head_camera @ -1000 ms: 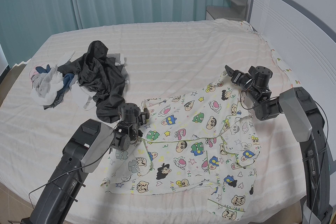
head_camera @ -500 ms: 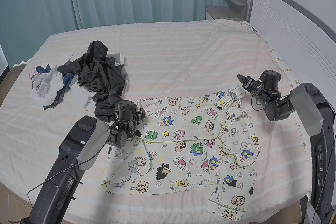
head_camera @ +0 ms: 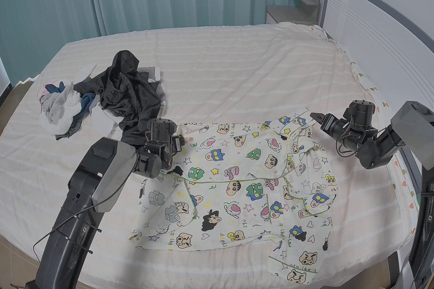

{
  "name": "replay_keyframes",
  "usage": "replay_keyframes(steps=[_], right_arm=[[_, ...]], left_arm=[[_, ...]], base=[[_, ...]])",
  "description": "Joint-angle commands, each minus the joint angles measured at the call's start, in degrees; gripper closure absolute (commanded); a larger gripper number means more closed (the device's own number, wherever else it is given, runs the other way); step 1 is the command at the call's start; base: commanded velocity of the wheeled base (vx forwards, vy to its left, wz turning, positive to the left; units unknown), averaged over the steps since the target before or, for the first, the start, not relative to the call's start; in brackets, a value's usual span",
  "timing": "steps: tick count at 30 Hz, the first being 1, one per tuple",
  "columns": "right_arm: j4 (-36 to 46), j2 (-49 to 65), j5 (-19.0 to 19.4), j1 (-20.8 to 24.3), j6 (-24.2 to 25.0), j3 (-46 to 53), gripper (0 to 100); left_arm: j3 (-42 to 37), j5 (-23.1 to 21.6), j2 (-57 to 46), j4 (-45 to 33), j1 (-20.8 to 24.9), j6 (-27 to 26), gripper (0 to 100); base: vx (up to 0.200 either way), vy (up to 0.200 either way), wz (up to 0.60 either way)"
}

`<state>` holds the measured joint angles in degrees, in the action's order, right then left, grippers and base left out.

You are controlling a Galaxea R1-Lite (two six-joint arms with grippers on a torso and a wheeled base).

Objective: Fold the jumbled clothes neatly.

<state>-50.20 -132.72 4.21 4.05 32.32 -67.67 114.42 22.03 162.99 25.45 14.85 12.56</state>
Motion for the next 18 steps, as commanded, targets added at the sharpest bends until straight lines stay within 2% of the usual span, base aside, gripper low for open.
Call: replay_keyframes(steps=[1,3,5,12,17,18], right_arm=[[-2.62,8.79,1.68,1.23,-0.15,9.93,0],[-2.71,11.25,1.68,1.84,-0.15,12.91,0],[-2.8,12.75,1.77,2.11,-0.06,14.76,0],[-2.62,22.77,1.68,3.95,-0.06,24.16,0],[-2.62,31.21,1.6,6.41,-0.06,32.51,0],[-2.62,31.21,1.6,6.41,-0.06,32.51,0]], left_arm=[[0.17,-0.67,-10.15,-4.8,1.15,6.87,0],[0.17,-2.25,-12.96,-6.73,0.97,9.42,0],[0.17,-3.48,-14.45,-7.08,0.88,9.77,0],[0.17,-7.44,-20.78,-13.59,1.15,9.33,0],[0.17,-14.03,-29.66,-16.93,3.52,8.89,0],[0.17,-14.03,-29.66,-16.93,3.52,8.89,0]], base=[[0.0,0.0,0.0],[0.0,0.0,0.0],[0.0,0.0,0.0],[0.0,0.0,0.0],[0.0,0.0,0.0],[0.0,0.0,0.0]])
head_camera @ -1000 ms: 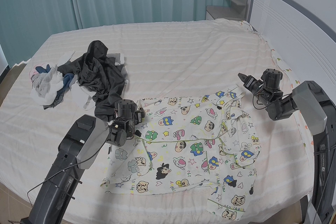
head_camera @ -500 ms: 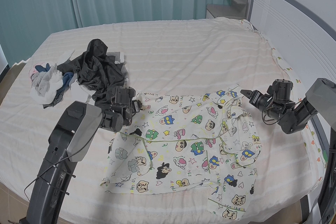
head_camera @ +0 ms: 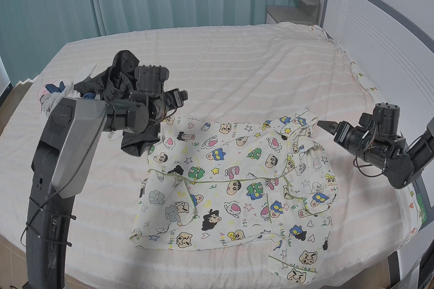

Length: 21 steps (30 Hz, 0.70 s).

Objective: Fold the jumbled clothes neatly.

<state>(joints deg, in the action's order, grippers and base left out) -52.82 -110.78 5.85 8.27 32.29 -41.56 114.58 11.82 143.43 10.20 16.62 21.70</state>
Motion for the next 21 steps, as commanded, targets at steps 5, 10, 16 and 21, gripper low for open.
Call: replay_keyframes(steps=[5,10,16,21], right_arm=[[0.53,17.08,-0.84,3.51,-0.92,13.52,0],[0.44,27.46,-5.15,3.86,-6.54,23.63,0],[0.79,35.1,-5.76,4.04,-6.63,27.58,0],[0.79,38.27,-5.76,4.13,-6.63,30.84,0]], left_arm=[[-10.52,-14.46,-21.79,-1.33,4.13,-3.95,0],[-32.4,-13.23,-26.19,-1.33,5.53,-13.7,0],[-43.83,-11.39,-27.59,-1.85,6.85,-16.51,0],[-47.17,-10.86,-27.68,-4.23,8.43,-16.43,0]], base=[[0.0,0.0,0.0],[0.0,0.0,0.0],[0.0,0.0,0.0],[0.0,0.0,0.0]])
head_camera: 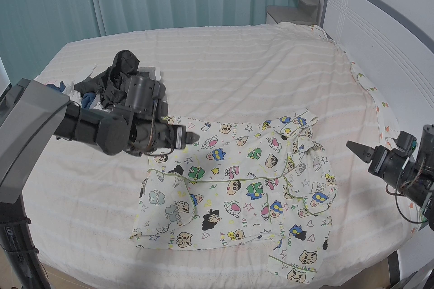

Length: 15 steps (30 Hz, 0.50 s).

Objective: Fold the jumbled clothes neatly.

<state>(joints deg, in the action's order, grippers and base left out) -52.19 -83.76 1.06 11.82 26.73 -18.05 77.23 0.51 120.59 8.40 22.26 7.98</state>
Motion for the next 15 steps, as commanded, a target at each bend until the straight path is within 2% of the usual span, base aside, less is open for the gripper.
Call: replay_keyframes(steps=[1,8,9,10,13,15], right_arm=[[0.24,11.43,-0.97,0.66,-1.25,7.77,0],[0.16,12.31,-0.88,0.74,-3.18,8.56,0],[0.16,12.75,-0.88,1.36,-3.71,8.83,0],[0.16,12.83,-0.88,1.45,-3.79,8.91,0],[0.16,13.62,-0.88,2.59,-3.97,9.44,0],[0.16,13.8,-0.88,3.12,-4.06,9.62,0]], left_arm=[[-10.43,0.54,-4.84,-4.09,3.23,-2.98,0],[-12.54,1.69,-3.61,-9.98,6.83,-3.15,0],[-12.45,6.17,-0.97,-10.51,9.03,-3.24,0],[-12.36,6.78,-0.53,-10.51,9.2,-3.24,0],[-11.22,13.9,4.39,-10.42,10.96,-4.91,0],[-10.17,17.15,6.41,-10.51,11.49,-5.88,0]], base=[[0.0,0.0,0.0],[0.0,0.0,0.0],[0.0,0.0,0.0],[0.0,0.0,0.0],[0.0,0.0,0.0],[0.0,0.0,0.0]])
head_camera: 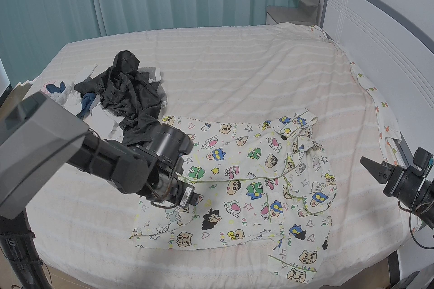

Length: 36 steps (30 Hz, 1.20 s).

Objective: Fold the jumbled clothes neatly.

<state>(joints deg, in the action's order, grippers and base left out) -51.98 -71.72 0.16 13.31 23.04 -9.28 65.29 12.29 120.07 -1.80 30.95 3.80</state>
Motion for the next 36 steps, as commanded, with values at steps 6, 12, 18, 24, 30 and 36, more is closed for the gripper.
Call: replay_keyframes(steps=[6,12,18,24,30,36], right_arm=[[-0.05,1.76,0.19,1.98,-0.89,1.63,0],[-0.05,1.76,0.11,3.12,-0.89,1.81,0],[-0.05,1.67,0.11,3.04,-0.89,1.81,0],[-0.05,1.58,0.46,3.04,-0.89,2.25,0],[-0.05,1.76,0.46,3.04,-0.89,2.33,0],[-0.05,1.93,0.46,3.04,-0.89,2.25,0]], left_arm=[[3.61,4.76,8.96,0.13,2.8,-1.43,0],[3.7,-2.27,11.07,0.22,2.71,-1.25,0],[3.79,-1.83,12.12,-0.04,2.8,-1.96,0],[4.23,2.39,12.83,-0.13,2.45,-2.31,0],[4.67,6.61,13.88,-0.22,1.92,-3.8,0],[4.49,10.48,14.93,-0.22,1.13,-5.65,0]], base=[[0.0,0.0,0.0],[0.0,0.0,0.0],[0.0,0.0,0.0],[0.0,0.0,0.0],[0.0,0.0,0.0],[0.0,0.0,0.0]])
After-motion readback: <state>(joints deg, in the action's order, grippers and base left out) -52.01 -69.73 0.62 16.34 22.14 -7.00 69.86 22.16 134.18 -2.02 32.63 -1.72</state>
